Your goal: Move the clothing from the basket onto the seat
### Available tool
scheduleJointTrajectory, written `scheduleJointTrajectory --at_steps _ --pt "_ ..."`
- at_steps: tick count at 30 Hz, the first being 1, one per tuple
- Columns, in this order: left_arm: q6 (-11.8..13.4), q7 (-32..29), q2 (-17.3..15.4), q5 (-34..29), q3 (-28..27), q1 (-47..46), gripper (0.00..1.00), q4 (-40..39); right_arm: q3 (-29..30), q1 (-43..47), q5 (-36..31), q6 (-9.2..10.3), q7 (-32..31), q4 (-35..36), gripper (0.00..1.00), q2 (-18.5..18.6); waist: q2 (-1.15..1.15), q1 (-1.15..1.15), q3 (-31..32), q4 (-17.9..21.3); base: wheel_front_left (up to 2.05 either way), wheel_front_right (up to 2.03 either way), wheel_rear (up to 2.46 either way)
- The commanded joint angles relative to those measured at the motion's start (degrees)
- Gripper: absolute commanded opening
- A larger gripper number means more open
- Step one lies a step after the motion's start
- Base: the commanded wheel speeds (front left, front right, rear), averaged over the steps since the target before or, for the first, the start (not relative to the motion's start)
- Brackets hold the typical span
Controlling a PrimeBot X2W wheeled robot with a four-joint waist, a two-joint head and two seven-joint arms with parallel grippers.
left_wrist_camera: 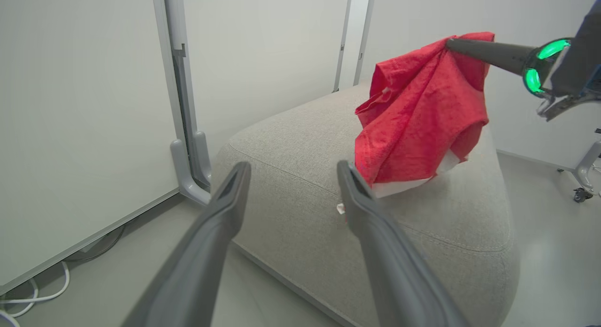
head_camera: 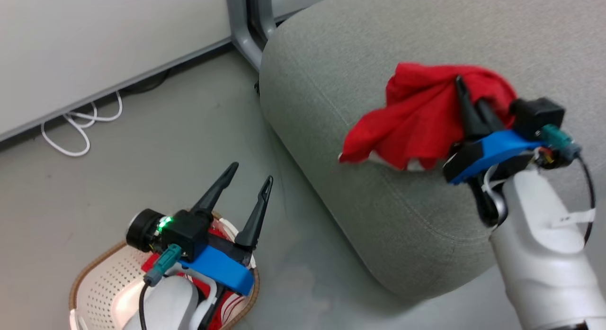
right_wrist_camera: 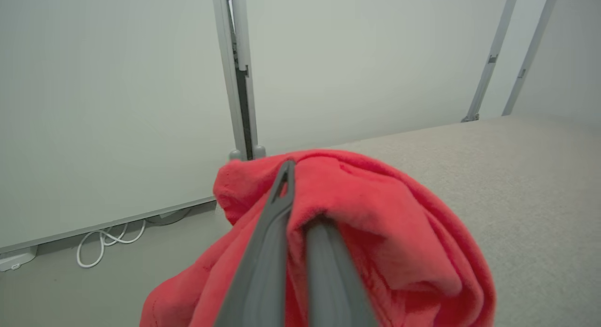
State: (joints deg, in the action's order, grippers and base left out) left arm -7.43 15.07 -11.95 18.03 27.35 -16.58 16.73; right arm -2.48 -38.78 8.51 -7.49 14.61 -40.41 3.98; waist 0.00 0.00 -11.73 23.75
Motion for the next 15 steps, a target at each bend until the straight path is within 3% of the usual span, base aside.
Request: scheduleJointTrajectory --at_steps 1,15 --pt "-0.05 0.15 -1.1 -0.72 0.07 -2.12 1.0 -0.98 1.86 -3.24 0.2 -0.01 -0.06 -0.02 0.0 0.67 0.0 0.0 -5.91 -3.32 0.0 0.0 0.0" --pt "-0.05 0.15 -9.23 -3.59 2.93 -11.64 1.0 -10.0 17.38 -20.25 0.88 -0.01 0.6 -1.72 0.0 8.52 0.0 0.0 -25.61 -7.45 0.0 0.0 0.0"
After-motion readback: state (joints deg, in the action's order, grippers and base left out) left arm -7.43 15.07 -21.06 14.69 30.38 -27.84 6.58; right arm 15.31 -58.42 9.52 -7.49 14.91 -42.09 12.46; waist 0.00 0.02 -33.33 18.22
